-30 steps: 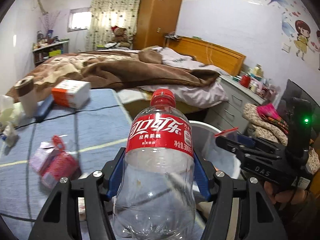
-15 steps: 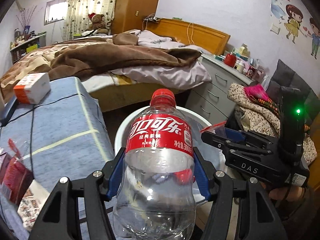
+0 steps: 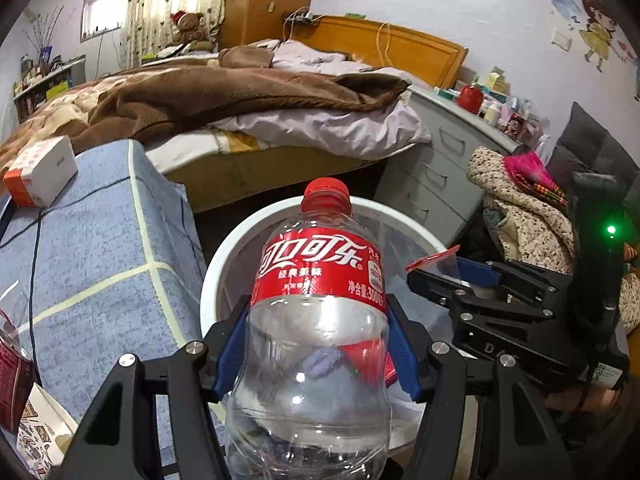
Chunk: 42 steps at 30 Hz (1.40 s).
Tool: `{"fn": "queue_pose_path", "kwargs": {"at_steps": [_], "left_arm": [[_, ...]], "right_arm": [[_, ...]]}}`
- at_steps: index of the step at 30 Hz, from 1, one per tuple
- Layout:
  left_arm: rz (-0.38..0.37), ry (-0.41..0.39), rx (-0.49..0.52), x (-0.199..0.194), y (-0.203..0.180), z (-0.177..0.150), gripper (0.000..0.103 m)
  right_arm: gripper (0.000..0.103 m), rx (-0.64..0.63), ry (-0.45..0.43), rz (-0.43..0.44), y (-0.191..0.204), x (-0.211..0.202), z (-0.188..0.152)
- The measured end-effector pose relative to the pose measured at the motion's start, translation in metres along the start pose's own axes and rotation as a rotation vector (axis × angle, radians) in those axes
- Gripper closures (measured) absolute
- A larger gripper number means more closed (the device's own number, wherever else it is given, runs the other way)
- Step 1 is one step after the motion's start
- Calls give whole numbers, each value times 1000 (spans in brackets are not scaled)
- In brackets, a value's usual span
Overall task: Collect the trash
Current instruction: 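Carry the bottle and plastic cup over the white bin and open both tools, then move both tools back from the bin to the table items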
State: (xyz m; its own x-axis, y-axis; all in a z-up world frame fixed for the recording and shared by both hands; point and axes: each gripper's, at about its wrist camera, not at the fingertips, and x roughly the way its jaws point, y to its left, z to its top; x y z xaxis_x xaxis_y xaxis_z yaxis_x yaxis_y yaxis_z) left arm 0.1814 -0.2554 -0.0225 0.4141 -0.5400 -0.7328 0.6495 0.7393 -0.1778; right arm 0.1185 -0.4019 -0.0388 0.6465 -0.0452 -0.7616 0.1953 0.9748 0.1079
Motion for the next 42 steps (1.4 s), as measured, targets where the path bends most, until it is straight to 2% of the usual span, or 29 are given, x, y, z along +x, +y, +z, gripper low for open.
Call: {"fn": "queue_pose_path", "kwargs": {"at_steps": [5,8,10,12,15,29,42], "left_arm": [[-4,14,-7,6,4,0,38],[-14,-1,-9,3,5,0,33],[-10,-12,-7,-1,4,1,30],[8,-30,6,-5,4,2,30],[-5,-33,-14,-9,10,3,30],[37,-110,-45,-52,36,-1,30],[131,-182,-126,-101,92,-22,30]], "right_arm": [[61,-33,6,-19,2,3,-2],[59,-34,14,-11,2,5,-1],[43,-32,12,-5,2,4,-1],[40,-35,8,-6,3,3,-2],[40,-42,-3,-15,6,0,-2],[40,-70,-103,-2,32,-33,6],[40,-130,-154,58,75,-44,8]]}}
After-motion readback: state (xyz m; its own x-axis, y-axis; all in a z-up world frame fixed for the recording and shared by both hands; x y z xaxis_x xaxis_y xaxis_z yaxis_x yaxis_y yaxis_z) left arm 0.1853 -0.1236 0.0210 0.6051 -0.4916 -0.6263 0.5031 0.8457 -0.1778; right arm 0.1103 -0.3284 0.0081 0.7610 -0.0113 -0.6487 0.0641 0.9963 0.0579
